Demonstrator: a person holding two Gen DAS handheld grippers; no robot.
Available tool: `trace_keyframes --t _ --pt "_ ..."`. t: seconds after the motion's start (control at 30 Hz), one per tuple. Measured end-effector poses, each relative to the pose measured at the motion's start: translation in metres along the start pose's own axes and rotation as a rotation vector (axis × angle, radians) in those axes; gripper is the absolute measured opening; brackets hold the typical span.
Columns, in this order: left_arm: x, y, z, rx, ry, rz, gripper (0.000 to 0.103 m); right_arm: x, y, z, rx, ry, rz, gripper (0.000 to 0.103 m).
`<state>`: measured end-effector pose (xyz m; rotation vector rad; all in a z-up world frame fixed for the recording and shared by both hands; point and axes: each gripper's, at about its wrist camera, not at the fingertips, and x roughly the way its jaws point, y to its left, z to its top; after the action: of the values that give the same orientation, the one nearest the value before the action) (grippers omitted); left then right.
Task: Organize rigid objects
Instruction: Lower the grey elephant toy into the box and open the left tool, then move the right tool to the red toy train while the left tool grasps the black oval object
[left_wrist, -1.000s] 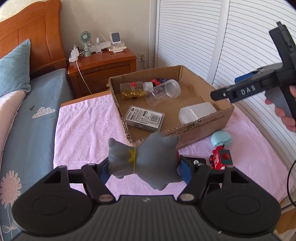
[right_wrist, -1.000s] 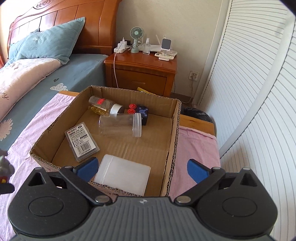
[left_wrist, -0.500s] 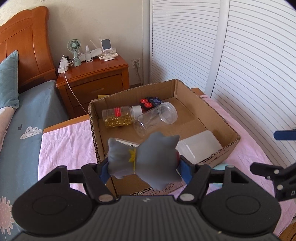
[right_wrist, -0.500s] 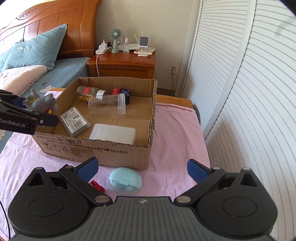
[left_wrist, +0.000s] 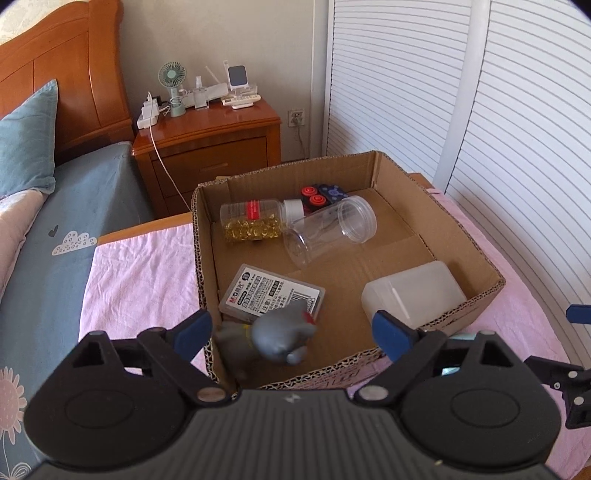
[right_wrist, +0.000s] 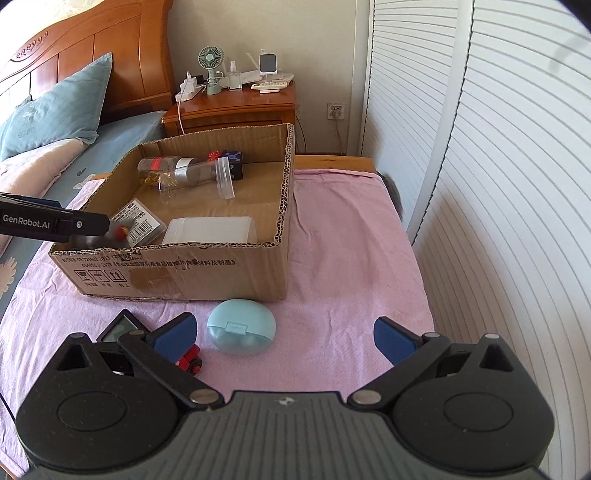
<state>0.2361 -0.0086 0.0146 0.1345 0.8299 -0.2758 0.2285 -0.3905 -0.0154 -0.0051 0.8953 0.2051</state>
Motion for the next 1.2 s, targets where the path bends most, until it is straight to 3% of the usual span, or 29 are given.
trace_keyframes --t 0.23,0.47,0.67,0.8,0.97,1.2 --pt "-0.03 -0.006 -0.014 0.001 -0.003 0.0 0.097 -0.003 -0.005 -0.006 0.018 -0.003 0.012 0.103" --pt "-0.061 -0.008 -0.039 0.065 -0.033 0.085 0.101 -0.004 -0.005 -0.013 0.033 0.005 0.028 0.103" --pt "-0.071 -0.017 -0.072 0.062 -0.025 0.116 0.101 -0.001 0.003 -0.018 0.035 0.023 0.045 0.103" --pt "-0.077 -0.029 -0.088 0.071 -0.054 0.176 0.101 0.002 0.01 -0.021 0.038 0.031 0.047 0.103" --pt "-0.075 -0.025 -0.1 0.023 -0.044 0.124 0.101 0.008 0.02 -0.021 0.06 0.04 0.065 0.103" --pt "-0.077 -0.01 -0.111 -0.028 -0.041 0.121 0.101 0.021 0.036 -0.022 0.06 0.063 0.053 0.103"
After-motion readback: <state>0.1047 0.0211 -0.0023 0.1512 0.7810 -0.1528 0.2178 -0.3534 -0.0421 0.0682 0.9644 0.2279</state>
